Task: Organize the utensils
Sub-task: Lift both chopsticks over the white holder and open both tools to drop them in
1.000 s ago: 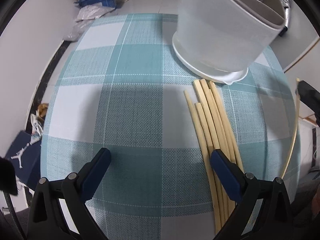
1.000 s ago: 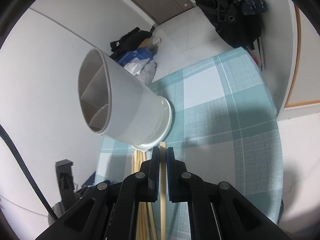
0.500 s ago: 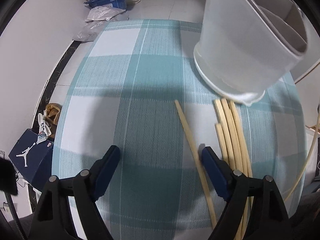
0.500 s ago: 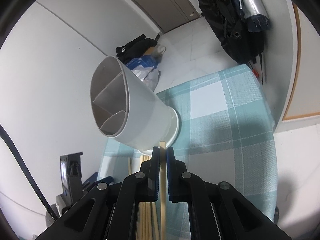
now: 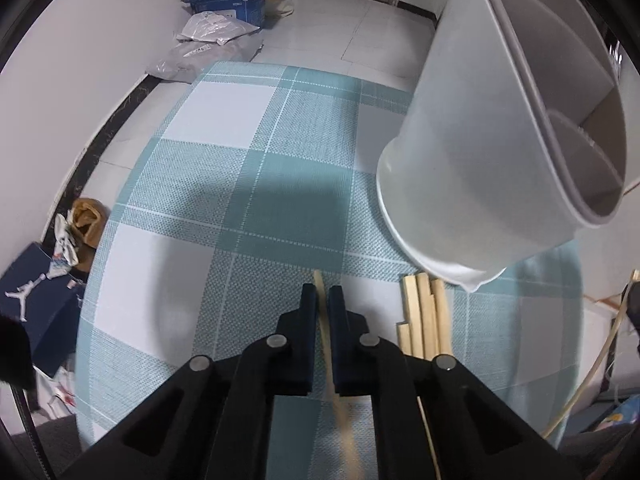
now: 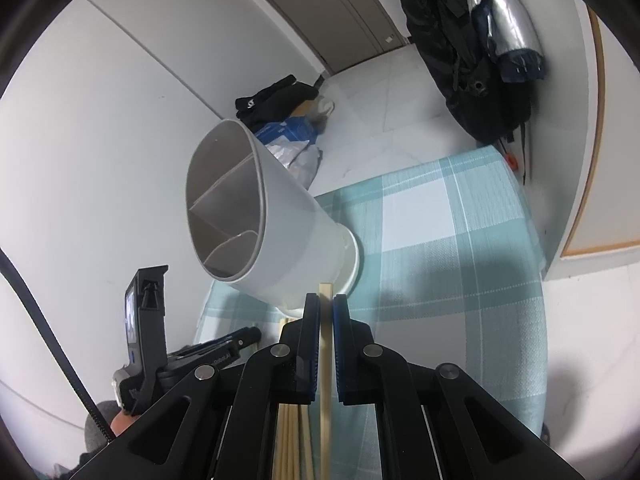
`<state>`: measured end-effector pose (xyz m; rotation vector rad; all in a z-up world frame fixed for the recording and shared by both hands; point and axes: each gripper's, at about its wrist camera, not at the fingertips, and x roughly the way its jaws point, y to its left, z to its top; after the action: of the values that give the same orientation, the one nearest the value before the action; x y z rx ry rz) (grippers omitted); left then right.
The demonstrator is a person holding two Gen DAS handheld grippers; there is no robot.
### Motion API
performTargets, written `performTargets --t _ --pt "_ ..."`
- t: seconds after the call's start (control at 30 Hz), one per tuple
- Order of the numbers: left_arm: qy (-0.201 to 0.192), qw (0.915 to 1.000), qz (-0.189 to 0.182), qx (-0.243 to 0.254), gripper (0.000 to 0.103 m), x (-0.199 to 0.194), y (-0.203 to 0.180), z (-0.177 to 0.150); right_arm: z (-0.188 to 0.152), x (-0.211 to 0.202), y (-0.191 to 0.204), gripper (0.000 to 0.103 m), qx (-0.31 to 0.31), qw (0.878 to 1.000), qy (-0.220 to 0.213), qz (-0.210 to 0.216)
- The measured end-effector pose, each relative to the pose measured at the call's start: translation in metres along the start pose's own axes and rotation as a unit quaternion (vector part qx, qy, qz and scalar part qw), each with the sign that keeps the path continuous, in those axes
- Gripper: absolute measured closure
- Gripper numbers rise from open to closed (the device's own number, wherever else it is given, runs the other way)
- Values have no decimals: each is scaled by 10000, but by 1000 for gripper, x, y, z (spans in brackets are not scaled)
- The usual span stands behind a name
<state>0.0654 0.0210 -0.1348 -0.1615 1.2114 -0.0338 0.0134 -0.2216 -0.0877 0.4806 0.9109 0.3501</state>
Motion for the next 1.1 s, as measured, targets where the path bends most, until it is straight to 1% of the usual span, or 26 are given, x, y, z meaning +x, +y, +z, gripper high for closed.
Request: performTargets --t 0.1,0.17,0.3,0.4,0.43,0.5,0.57,0.67,0.87,1.0,1.1 --pt "-298 9994 -142 -112 101 -14 1 1 0 -6 6 97 -127 9998 -154 11" --pt "-546 9979 -288 -179 101 -28 1 0 -2 -12 14 97 -322 9989 -350 -8" --pt "-1100 9924 -522 -203 101 -61 2 -8 -8 -26 30 97 -737 9947 -712 -73" --pt "-1733 9826 -672 -51 102 -99 -2 -18 -15 -36 43 97 -1050 9896 -964 -178" --pt "-1898 9793 -705 25 101 -105 -2 -16 -17 -39 48 97 -1154 9875 -1049 -212" --pt "-2330 9694 -721 266 101 -126 -6 -22 -22 -45 56 97 -1320 9838 -1187 -246" --pt "-2593 9618 -763 442 102 -139 -10 -23 -25 -48 62 97 -1410 9814 -1274 -278" --pt "-2716 9572 -746 664 102 -140 -11 -24 -28 -50 67 97 -1488 9792 -1339 -322" --pt "-2731 9546 -777 898 102 -149 -13 -22 -28 -53 72 98 -1568 9761 -1459 -374" --pt "-2766 9521 -802 1026 102 -161 -14 -28 -24 -59 76 98 -1566 9744 -1584 -316" --pt "-2768 9501 -898 1127 102 -171 -16 -25 -17 -66 79 98 -1540 9734 -1682 -235"
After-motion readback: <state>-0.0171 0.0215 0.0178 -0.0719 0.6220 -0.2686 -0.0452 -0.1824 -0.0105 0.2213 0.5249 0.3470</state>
